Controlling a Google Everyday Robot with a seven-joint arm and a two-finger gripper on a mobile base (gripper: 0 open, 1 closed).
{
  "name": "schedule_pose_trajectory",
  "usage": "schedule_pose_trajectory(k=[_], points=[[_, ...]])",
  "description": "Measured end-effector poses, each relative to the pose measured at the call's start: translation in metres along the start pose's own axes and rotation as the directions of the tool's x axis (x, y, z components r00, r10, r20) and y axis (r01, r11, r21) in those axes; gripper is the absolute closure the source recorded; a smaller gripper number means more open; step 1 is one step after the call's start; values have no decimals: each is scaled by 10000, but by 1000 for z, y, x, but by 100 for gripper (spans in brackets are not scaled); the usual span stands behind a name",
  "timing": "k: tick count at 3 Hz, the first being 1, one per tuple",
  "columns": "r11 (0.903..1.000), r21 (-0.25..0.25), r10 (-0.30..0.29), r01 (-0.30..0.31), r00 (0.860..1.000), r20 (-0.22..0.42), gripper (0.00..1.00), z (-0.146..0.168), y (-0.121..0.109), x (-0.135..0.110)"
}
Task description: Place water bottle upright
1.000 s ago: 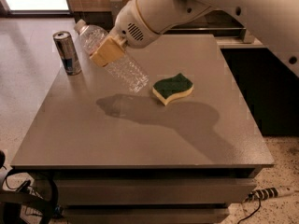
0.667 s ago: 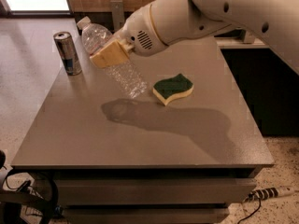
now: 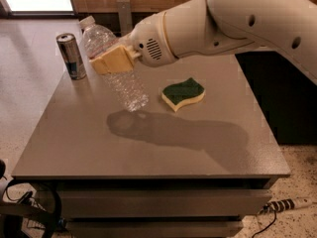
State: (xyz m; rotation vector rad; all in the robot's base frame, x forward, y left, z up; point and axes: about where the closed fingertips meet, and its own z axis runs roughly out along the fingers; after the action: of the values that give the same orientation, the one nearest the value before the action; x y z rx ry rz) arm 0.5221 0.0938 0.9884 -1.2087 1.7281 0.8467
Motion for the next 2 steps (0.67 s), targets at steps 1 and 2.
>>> schedule_pose_trajectory(k=[1,2], points=[[10000,-4,-37,37,9999,152,100,6,0,1],[9999,28,-160,159,9980,618,100,18,-1,2]])
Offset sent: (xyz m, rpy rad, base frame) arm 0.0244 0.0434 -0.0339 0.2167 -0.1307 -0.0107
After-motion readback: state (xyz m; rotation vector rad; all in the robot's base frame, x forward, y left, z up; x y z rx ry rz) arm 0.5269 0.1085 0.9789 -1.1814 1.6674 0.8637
